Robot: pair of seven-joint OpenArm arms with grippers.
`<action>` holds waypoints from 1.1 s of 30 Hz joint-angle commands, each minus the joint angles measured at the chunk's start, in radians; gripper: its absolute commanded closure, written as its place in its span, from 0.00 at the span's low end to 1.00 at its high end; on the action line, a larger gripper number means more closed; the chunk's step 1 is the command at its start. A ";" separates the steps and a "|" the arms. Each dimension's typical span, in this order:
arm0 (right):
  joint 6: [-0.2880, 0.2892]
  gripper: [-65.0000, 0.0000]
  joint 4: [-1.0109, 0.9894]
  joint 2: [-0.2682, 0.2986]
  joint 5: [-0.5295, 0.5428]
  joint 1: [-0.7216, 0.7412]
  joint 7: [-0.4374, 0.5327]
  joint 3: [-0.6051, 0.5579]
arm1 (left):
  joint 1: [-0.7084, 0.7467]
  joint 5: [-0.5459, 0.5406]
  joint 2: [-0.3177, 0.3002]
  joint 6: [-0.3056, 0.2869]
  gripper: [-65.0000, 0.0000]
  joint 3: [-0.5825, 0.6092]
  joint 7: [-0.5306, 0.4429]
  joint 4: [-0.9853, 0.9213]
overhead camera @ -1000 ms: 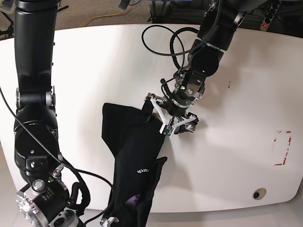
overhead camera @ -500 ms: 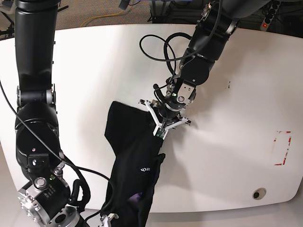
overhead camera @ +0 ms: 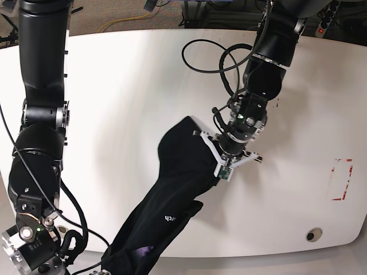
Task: Fold the T-shirt properly
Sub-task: 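Spread the T-shirt flat on the table with both grippers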
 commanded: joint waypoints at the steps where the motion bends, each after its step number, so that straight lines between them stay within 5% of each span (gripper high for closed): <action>1: -0.015 1.00 -0.037 0.004 -0.006 0.067 0.021 0.018 | -0.017 0.001 -0.034 0.007 0.96 -0.037 0.016 0.126; 9: -0.021 1.00 -0.155 0.004 -0.006 0.133 0.022 0.020 | -0.036 0.003 -0.151 0.006 0.94 -0.157 0.087 0.352; 18: -0.020 1.00 -0.145 0.011 -0.008 0.067 0.016 0.081 | -0.085 0.003 -0.284 0.004 0.93 -0.203 0.111 0.375; 33: -0.020 1.00 0.067 -0.015 0.000 -0.531 0.016 0.367 | 0.187 0.004 -0.295 -0.146 0.93 -0.208 0.217 0.428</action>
